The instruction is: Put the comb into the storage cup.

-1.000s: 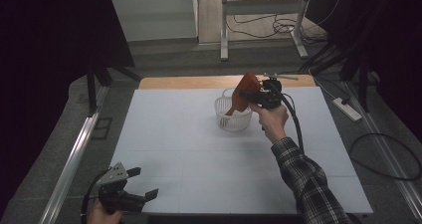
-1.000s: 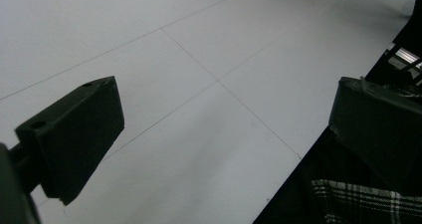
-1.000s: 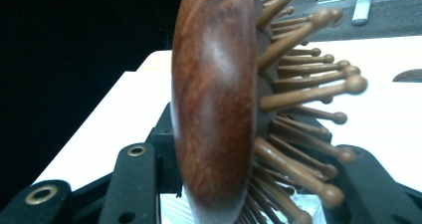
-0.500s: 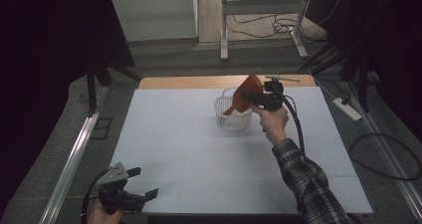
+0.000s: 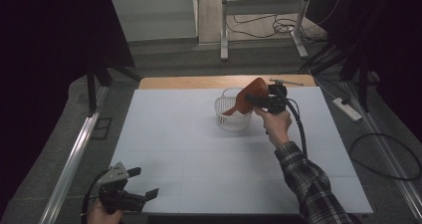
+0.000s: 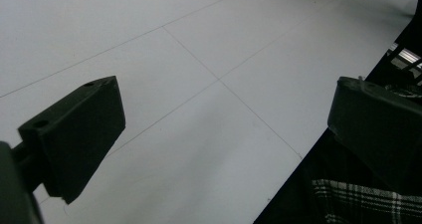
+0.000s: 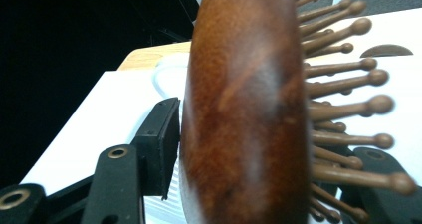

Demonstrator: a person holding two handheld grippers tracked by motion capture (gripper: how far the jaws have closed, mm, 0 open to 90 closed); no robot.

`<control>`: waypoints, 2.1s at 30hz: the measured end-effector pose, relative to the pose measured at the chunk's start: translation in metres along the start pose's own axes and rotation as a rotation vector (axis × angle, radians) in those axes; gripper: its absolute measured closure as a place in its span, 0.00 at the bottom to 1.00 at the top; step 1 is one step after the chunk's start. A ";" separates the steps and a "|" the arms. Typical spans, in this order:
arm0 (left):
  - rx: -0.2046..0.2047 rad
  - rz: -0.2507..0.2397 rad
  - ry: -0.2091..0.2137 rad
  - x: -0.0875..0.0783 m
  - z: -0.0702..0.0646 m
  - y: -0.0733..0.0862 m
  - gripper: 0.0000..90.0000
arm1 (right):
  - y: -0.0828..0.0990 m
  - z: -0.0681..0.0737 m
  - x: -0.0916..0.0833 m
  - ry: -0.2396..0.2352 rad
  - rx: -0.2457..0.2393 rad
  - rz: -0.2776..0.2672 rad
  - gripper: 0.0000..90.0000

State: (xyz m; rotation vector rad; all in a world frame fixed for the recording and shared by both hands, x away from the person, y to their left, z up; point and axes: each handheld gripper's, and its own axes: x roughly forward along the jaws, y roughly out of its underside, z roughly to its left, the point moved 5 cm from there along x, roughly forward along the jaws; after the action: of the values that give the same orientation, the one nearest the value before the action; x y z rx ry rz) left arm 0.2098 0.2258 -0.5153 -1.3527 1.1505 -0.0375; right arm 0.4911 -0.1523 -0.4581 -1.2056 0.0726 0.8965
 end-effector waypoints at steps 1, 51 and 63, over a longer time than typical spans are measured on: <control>0.000 0.000 -0.001 0.000 0.000 0.000 0.02 | 0.000 0.000 0.000 0.006 -0.008 0.001 0.45; -0.011 0.003 0.000 0.000 0.001 0.000 0.02 | 0.011 0.000 0.007 0.103 -0.160 0.081 0.23; -0.012 0.002 0.000 0.000 0.001 0.000 0.02 | 0.014 0.001 0.003 0.091 -0.205 0.110 0.18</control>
State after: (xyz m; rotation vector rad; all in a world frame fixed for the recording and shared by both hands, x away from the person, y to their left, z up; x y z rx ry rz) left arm 0.2104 0.2265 -0.5158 -1.3625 1.1541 -0.0294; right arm 0.4836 -0.1486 -0.4703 -1.4448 0.1237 0.9619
